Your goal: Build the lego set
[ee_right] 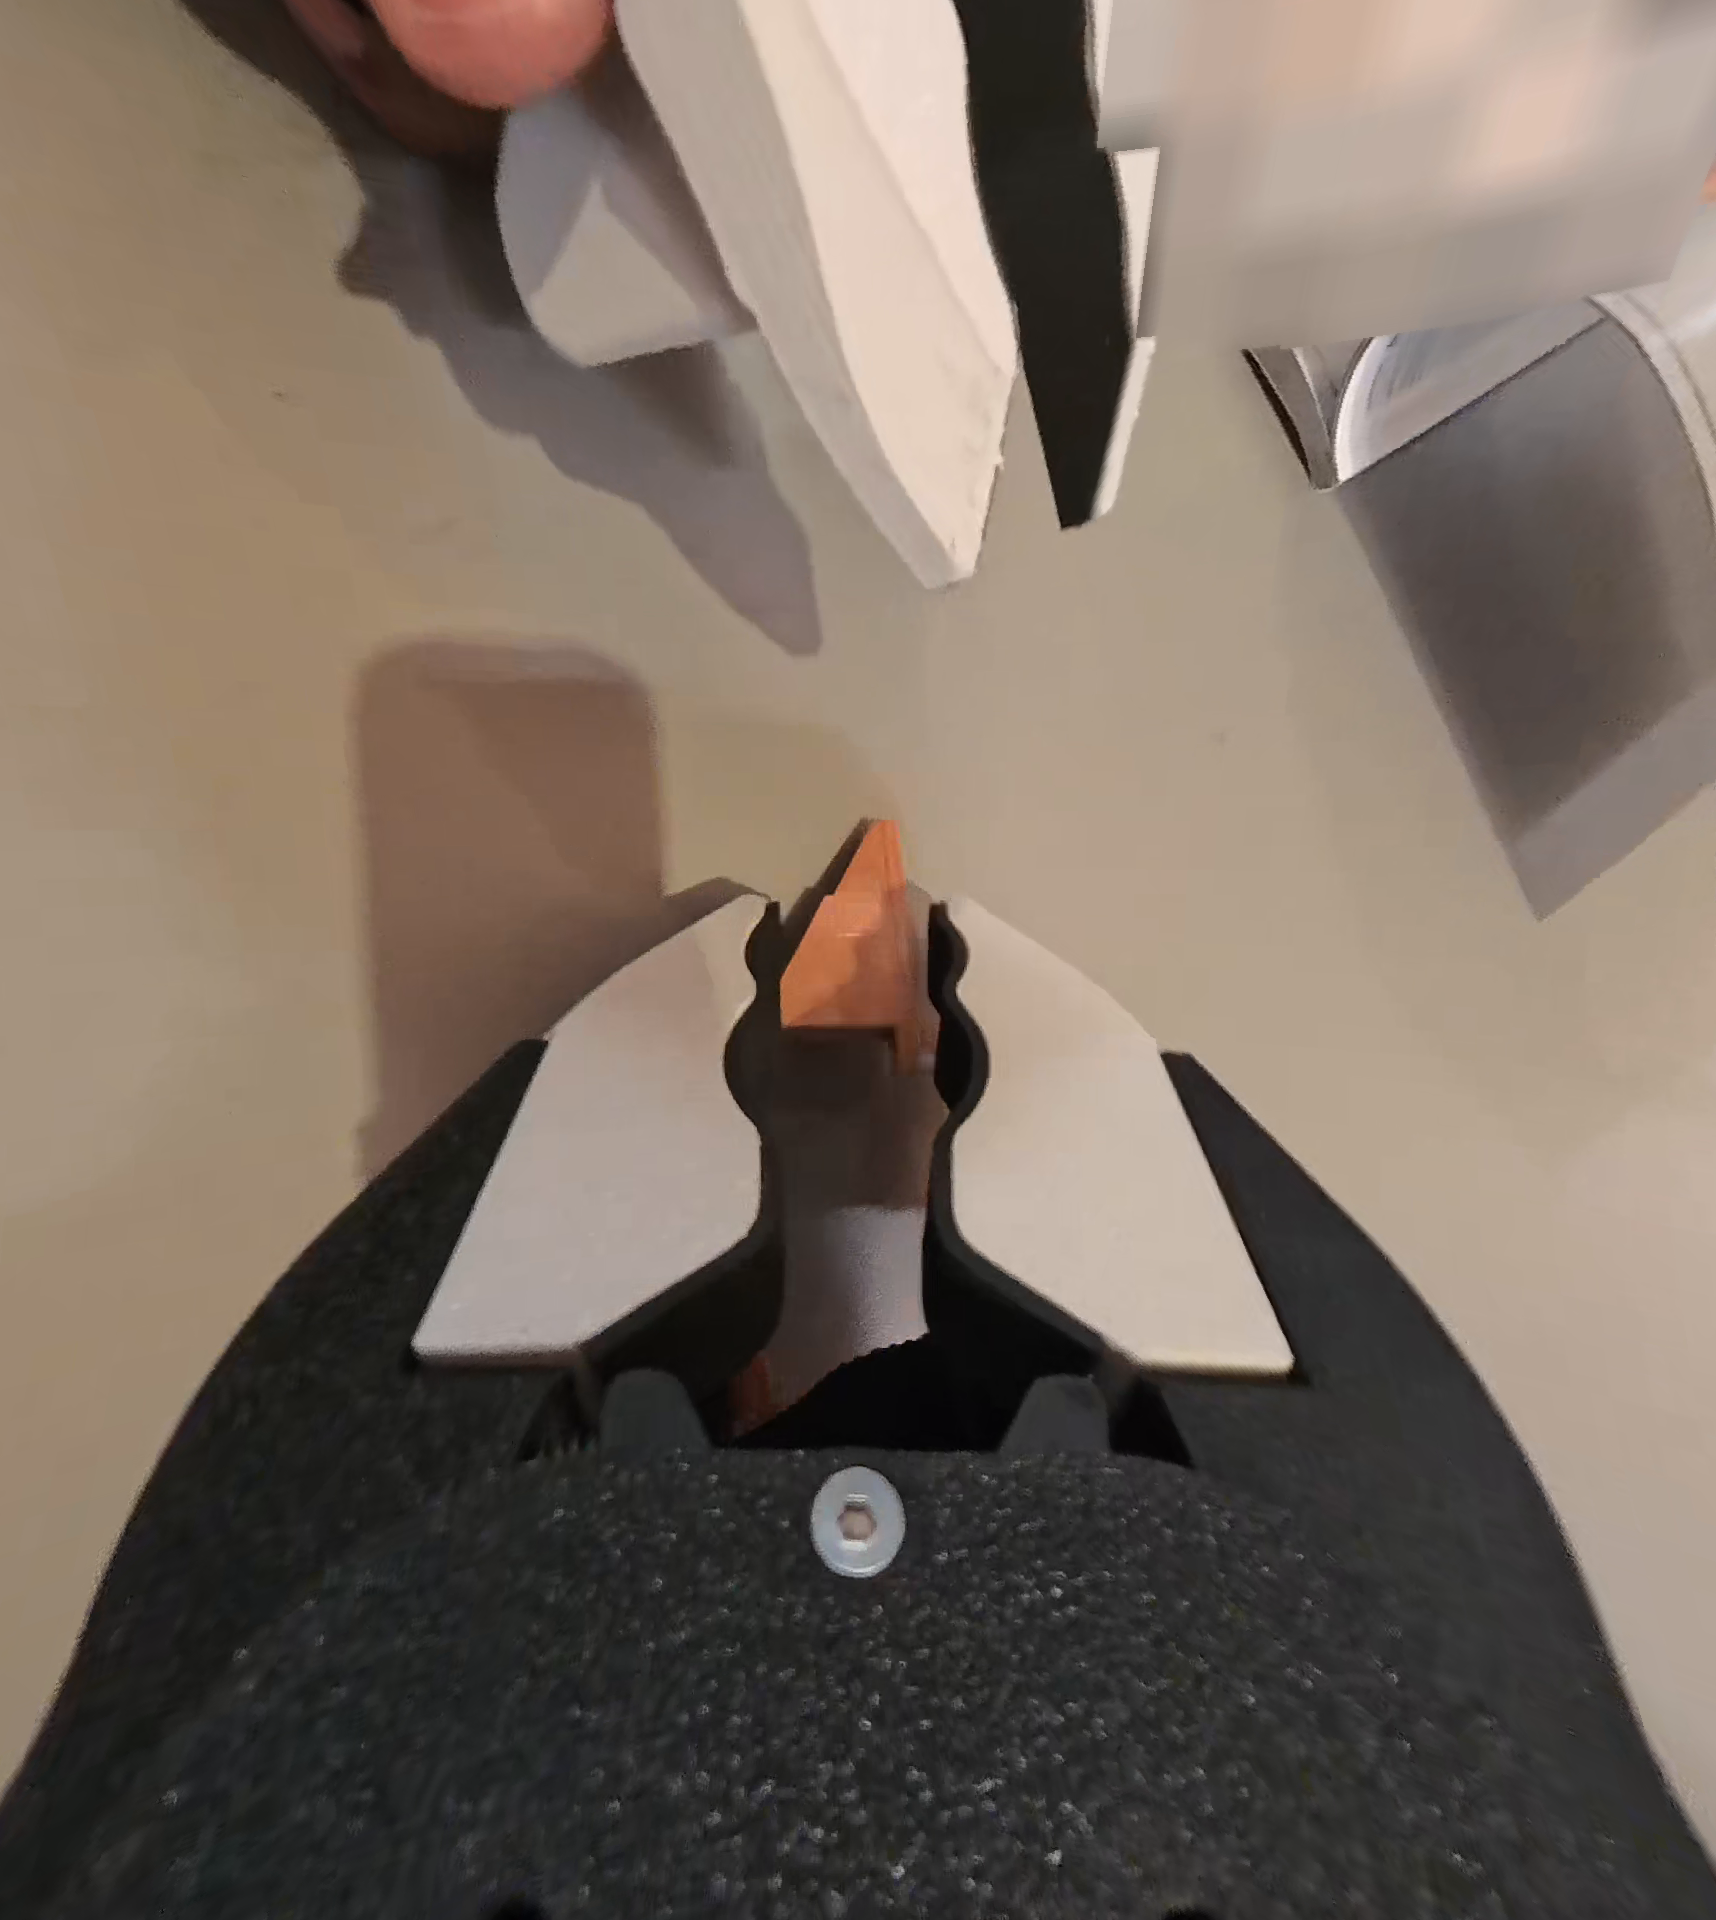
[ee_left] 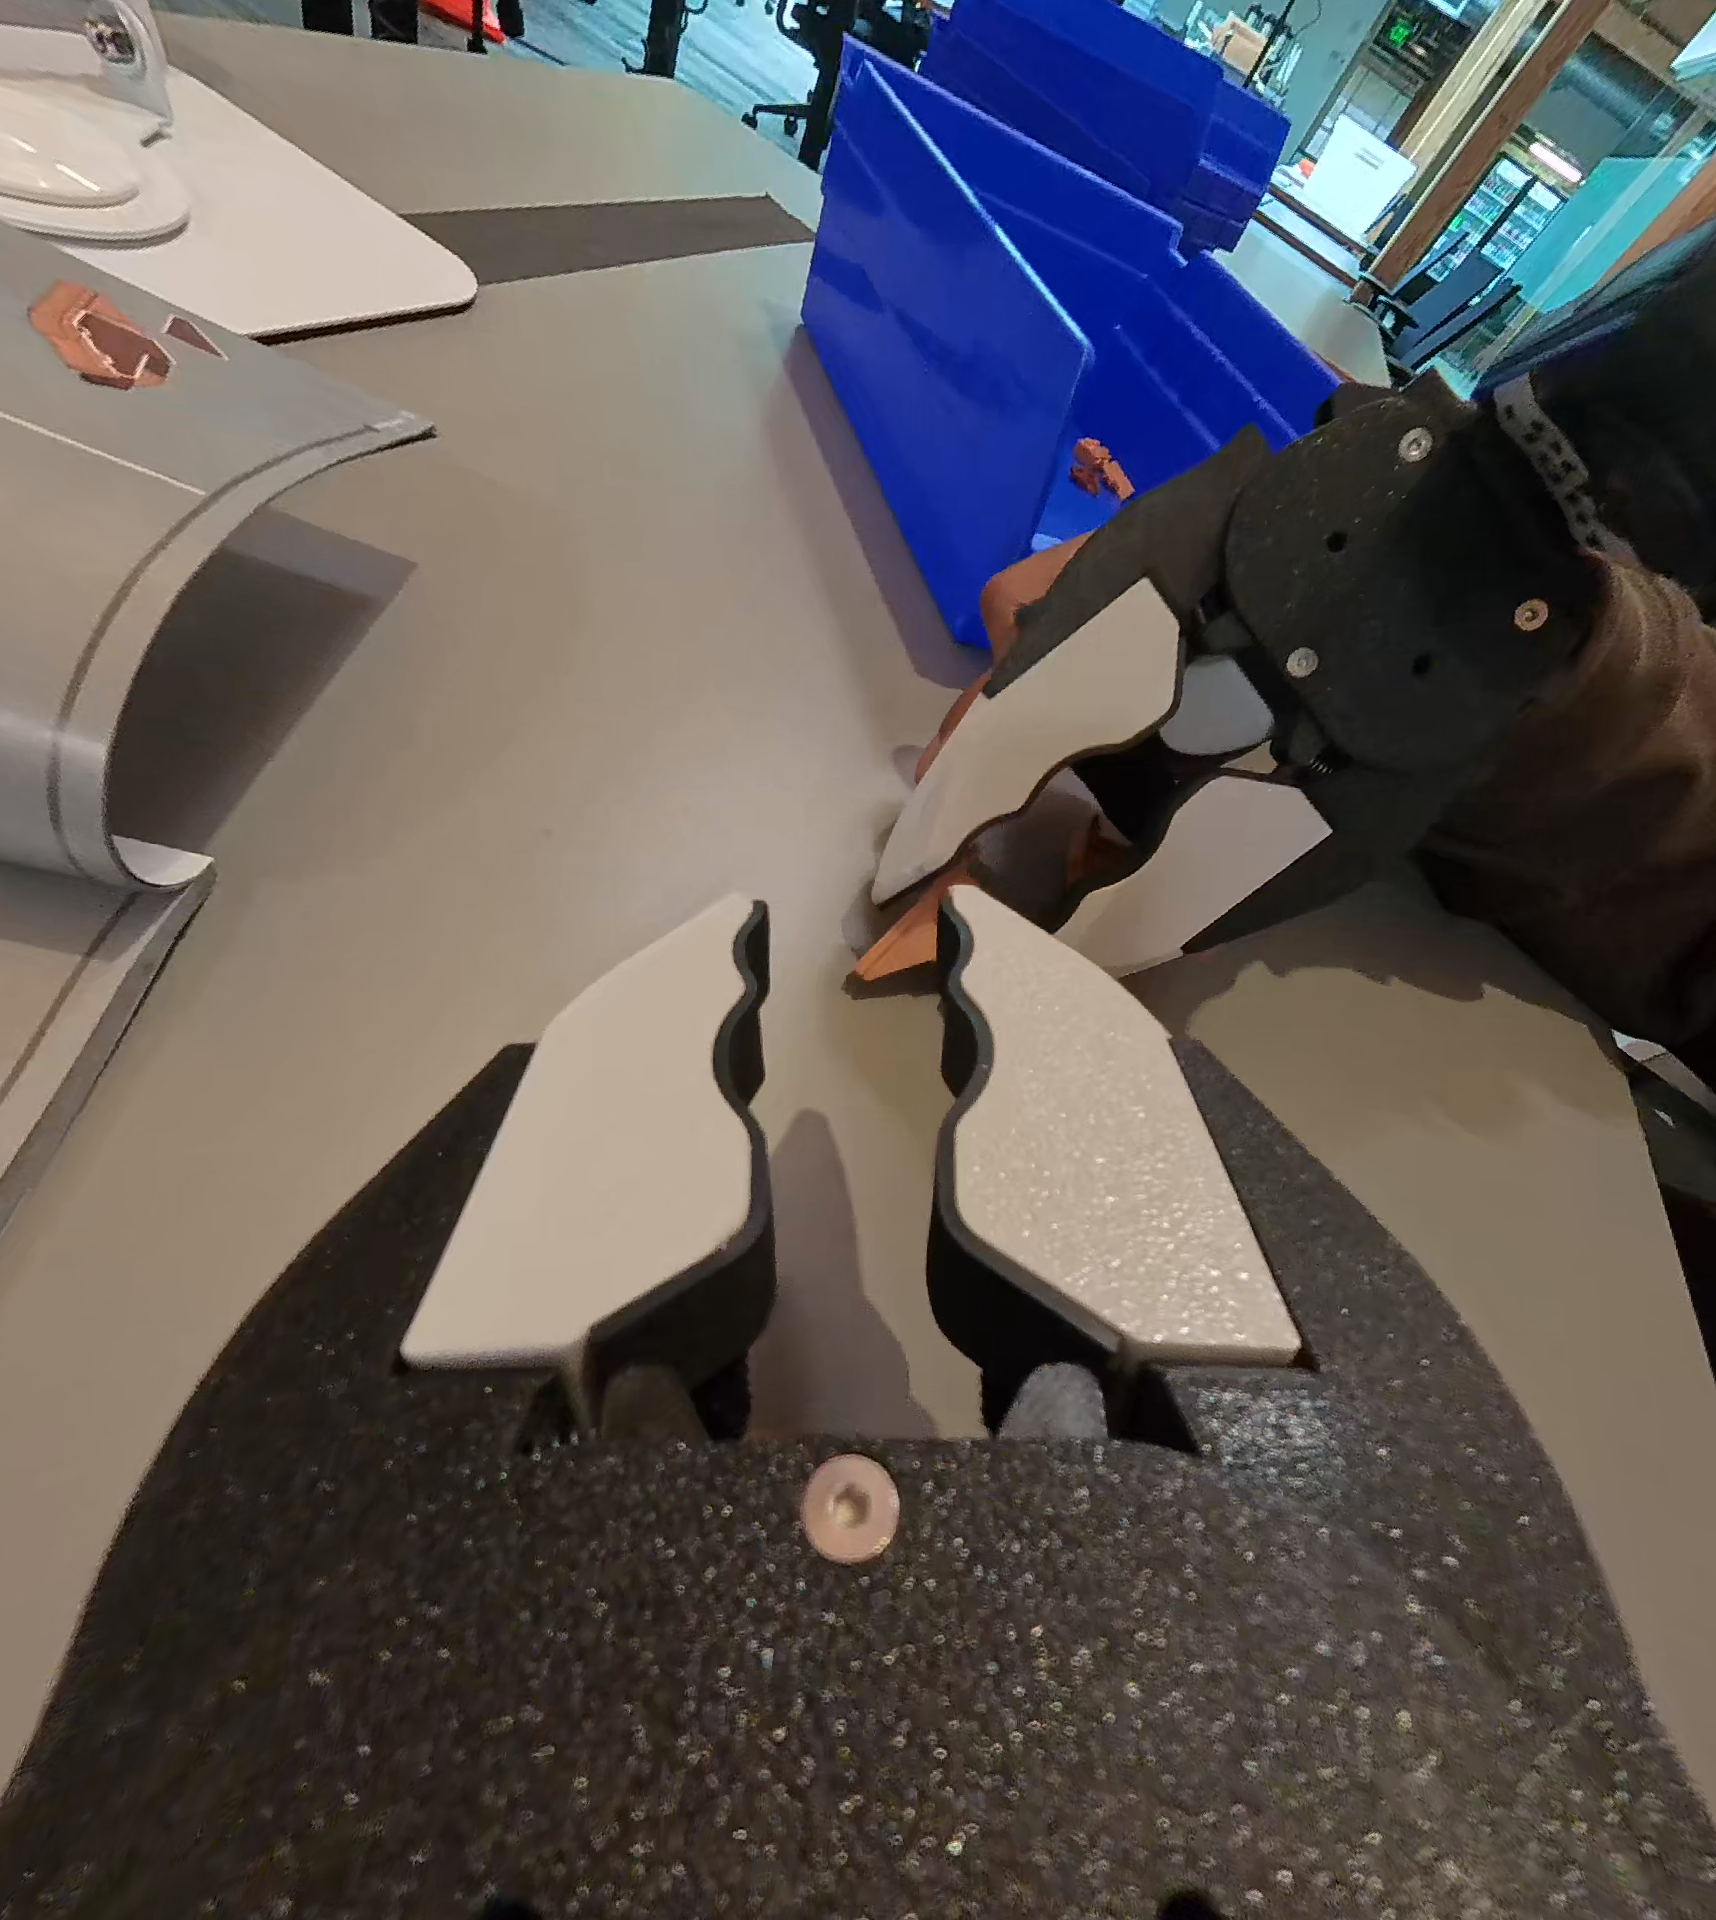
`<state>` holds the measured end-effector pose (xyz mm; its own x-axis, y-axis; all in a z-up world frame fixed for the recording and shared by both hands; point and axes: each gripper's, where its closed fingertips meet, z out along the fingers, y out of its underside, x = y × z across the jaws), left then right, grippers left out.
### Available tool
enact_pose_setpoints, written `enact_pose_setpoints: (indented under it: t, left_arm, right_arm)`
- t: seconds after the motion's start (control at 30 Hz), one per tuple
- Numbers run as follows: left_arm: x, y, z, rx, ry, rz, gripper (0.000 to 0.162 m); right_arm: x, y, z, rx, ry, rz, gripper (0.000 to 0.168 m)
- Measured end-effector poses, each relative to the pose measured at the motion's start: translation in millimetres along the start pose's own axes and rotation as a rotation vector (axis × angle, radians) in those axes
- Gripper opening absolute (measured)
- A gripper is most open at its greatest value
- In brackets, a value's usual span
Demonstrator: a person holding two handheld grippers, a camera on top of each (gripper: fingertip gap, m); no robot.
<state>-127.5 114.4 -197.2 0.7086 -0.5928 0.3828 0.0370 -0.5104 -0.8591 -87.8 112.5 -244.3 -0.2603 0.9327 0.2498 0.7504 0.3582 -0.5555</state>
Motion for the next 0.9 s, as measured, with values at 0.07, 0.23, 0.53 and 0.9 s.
enact_pose_setpoints:
  t: [0.07,0.23,0.53,0.9]
  left_arm:
    - [-3.4,0.7,-1.7,-0.007,-0.015,0.010,0.031]
    - [-16.5,-1.3,-10.3,0.000,-0.056,0.037,0.031]
    - [-50.0,-10.0,-30.1,0.060,-0.171,-0.008,0.030]
    - [-67.7,-12.4,-37.1,0.088,-0.249,-0.070,0.030]
  right_arm:
    - [2.3,-1.2,-1.0,0.013,0.012,0.006,0.031]
    - [10.3,-12.1,-9.1,0.099,0.048,0.044,0.034]
    - [34.4,-11.7,-10.9,0.192,0.226,0.096,0.035]
    - [62.5,-2.7,-14.0,0.265,0.345,0.186,0.034]
